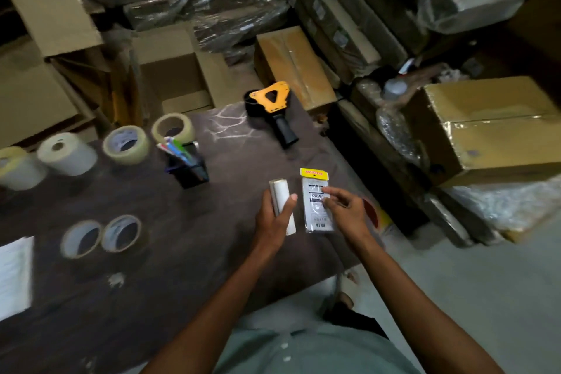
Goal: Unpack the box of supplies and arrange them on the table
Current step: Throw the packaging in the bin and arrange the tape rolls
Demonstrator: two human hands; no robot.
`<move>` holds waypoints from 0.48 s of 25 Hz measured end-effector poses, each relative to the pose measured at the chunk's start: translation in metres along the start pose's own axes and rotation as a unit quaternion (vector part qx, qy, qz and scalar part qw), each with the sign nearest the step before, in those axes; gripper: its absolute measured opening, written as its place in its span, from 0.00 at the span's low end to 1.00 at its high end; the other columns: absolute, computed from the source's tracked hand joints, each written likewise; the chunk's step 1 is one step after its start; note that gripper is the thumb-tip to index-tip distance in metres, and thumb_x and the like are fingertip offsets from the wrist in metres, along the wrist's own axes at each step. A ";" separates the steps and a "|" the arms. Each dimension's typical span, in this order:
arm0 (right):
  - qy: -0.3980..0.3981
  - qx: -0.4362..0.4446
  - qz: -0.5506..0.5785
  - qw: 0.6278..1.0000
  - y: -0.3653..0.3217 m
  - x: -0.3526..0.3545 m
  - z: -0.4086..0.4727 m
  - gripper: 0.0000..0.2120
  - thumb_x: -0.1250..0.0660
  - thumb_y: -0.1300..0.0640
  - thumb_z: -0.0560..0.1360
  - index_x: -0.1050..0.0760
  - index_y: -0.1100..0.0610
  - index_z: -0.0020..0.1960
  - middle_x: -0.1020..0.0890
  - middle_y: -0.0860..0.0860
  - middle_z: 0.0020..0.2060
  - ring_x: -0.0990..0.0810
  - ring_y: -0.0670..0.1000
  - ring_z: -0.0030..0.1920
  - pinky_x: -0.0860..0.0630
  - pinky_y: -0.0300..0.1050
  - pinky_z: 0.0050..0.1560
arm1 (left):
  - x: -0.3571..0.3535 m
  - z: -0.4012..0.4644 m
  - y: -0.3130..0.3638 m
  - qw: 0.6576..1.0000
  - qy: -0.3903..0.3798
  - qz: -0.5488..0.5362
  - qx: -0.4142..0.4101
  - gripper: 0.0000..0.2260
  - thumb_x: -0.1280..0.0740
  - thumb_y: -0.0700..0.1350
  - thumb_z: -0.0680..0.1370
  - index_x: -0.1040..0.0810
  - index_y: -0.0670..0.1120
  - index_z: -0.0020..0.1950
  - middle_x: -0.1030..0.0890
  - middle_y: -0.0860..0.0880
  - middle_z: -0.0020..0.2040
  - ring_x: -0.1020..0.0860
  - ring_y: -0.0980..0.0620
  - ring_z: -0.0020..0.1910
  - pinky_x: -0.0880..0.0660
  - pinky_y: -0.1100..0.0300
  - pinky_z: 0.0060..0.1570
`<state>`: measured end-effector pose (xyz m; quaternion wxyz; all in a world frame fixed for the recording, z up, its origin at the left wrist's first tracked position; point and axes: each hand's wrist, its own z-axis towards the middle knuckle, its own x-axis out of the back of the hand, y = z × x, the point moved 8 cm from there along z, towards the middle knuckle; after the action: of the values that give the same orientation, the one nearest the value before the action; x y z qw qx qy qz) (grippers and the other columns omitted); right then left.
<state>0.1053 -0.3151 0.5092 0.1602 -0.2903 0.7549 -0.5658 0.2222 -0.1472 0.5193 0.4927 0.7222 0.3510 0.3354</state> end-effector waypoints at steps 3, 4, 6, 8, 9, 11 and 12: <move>0.040 -0.021 0.020 0.999 0.005 0.092 0.046 0.11 0.33 0.70 0.75 0.19 0.61 0.55 0.15 0.53 0.43 0.16 0.43 0.38 0.21 0.37 0.39 | -0.094 0.020 0.017 0.999 -0.039 0.011 0.007 0.17 0.30 0.63 0.71 0.26 0.56 0.53 0.18 0.48 0.43 0.20 0.51 0.40 0.21 0.47 0.47; 0.054 -0.029 0.023 0.998 0.009 0.120 0.061 0.11 0.33 0.70 0.75 0.19 0.61 0.55 0.15 0.53 0.43 0.15 0.43 0.38 0.21 0.37 0.39 | -0.125 0.026 0.026 0.999 -0.051 0.004 0.012 0.17 0.30 0.62 0.71 0.26 0.55 0.53 0.18 0.49 0.42 0.20 0.51 0.39 0.21 0.48 0.44; 0.069 -0.038 0.019 0.997 0.018 0.171 0.092 0.11 0.33 0.71 0.75 0.19 0.63 0.55 0.15 0.54 0.44 0.16 0.42 0.37 0.20 0.35 0.37 | -0.186 0.043 0.033 0.997 -0.075 -0.013 0.034 0.18 0.28 0.60 0.70 0.25 0.53 0.54 0.19 0.49 0.43 0.20 0.51 0.38 0.22 0.51 0.40; 0.090 -0.056 0.000 0.994 0.034 0.216 0.122 0.11 0.33 0.71 0.75 0.19 0.61 0.54 0.15 0.56 0.46 0.16 0.43 0.38 0.19 0.38 0.40 | -0.248 0.066 0.030 0.994 -0.090 -0.003 0.062 0.21 0.28 0.59 0.70 0.26 0.52 0.57 0.18 0.47 0.46 0.18 0.49 0.40 0.20 0.52 0.40; 0.097 -0.064 -0.017 0.993 0.046 0.232 0.133 0.11 0.33 0.70 0.74 0.18 0.58 0.52 0.15 0.56 0.47 0.15 0.46 0.40 0.18 0.43 0.43 | -0.272 0.078 0.022 0.993 -0.093 0.006 0.078 0.21 0.27 0.60 0.69 0.26 0.53 0.58 0.17 0.46 0.48 0.17 0.47 0.42 0.19 0.50 0.42; 0.109 -0.084 -0.059 0.989 0.070 0.256 0.151 0.13 0.31 0.68 0.73 0.18 0.51 0.48 0.14 0.54 0.47 0.15 0.51 0.43 0.17 0.50 0.49 | -0.311 0.101 -0.007 0.987 -0.091 0.027 0.126 0.23 0.26 0.60 0.67 0.25 0.54 0.57 0.17 0.43 0.50 0.17 0.43 0.46 0.18 0.45 0.48; 0.116 -0.100 -0.073 0.986 0.087 0.267 0.163 0.14 0.31 0.67 0.73 0.18 0.48 0.46 0.14 0.53 0.47 0.15 0.52 0.44 0.18 0.51 0.51 | -0.332 0.116 -0.030 0.983 -0.090 0.035 0.156 0.25 0.26 0.59 0.65 0.25 0.51 0.58 0.17 0.42 0.51 0.17 0.43 0.46 0.19 0.44 0.50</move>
<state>-0.0324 -0.5878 0.4002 0.0001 -0.2914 0.7980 -0.5275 0.1379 -0.4725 0.4117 0.3916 0.8293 0.3279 0.2267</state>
